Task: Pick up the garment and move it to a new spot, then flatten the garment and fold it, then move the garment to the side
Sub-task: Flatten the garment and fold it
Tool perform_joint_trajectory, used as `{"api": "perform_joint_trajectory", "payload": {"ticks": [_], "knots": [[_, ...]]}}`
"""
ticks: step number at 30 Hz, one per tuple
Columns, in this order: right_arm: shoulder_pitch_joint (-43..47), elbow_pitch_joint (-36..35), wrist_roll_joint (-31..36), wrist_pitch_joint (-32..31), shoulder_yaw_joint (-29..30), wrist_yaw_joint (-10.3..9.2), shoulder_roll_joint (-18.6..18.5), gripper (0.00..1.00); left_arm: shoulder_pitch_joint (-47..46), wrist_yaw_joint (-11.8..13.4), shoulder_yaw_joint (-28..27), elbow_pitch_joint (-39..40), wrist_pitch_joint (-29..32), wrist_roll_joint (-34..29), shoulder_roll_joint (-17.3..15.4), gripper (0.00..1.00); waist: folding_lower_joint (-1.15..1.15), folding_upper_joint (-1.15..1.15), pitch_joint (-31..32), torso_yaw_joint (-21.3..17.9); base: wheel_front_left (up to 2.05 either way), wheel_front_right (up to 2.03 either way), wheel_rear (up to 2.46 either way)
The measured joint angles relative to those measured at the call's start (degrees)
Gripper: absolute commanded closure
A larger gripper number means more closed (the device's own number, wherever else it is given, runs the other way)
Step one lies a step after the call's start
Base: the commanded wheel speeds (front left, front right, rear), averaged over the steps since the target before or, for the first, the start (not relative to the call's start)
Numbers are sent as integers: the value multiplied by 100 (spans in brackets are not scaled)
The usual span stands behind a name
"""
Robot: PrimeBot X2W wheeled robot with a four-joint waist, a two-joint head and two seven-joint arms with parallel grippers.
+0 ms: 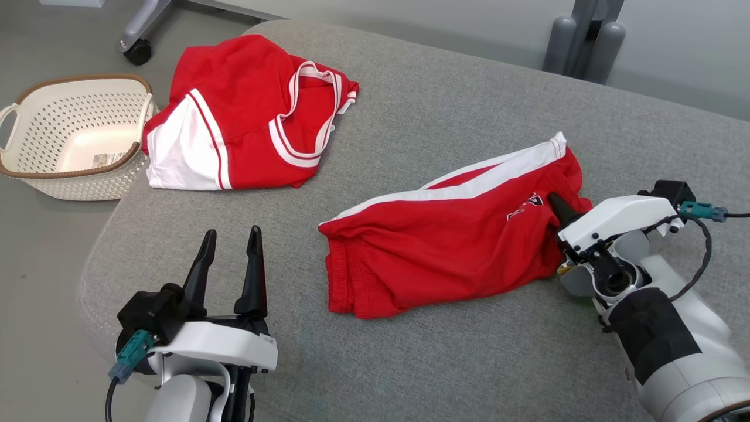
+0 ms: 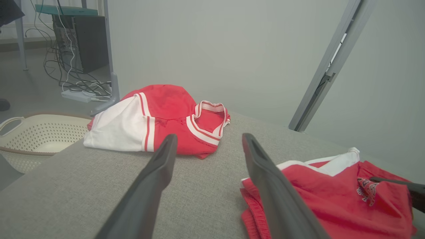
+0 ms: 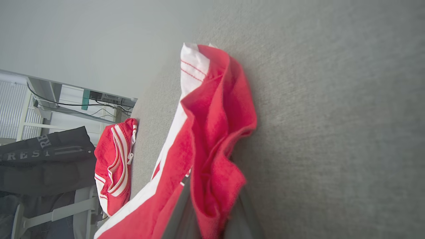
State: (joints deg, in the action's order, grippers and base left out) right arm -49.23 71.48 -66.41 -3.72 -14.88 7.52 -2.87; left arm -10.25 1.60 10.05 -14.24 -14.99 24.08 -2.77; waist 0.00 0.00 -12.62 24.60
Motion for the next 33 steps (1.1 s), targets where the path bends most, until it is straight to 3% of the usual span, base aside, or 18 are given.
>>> {"api": "perform_joint_trajectory", "payload": {"ticks": [10, 24, 33], "knots": [[179, 125, 83, 647, 134, -1, -202, 100, 75, 14, -83, -25, 0, 9, 0, 0, 0, 0, 225, -223, 0, 0, 0], [918, 104, -154, 1540, 522, -1, -565, 100, 320, -10, -156, -54, 0, -49, 1, 0, 0, 0, 557, -923, 0, 0, 0], [1808, -107, -213, 1813, 798, -1, -1054, 100, 419, -22, -221, -56, 0, -88, -2, 0, 0, 0, 792, -1350, 0, 0, 0]]}}
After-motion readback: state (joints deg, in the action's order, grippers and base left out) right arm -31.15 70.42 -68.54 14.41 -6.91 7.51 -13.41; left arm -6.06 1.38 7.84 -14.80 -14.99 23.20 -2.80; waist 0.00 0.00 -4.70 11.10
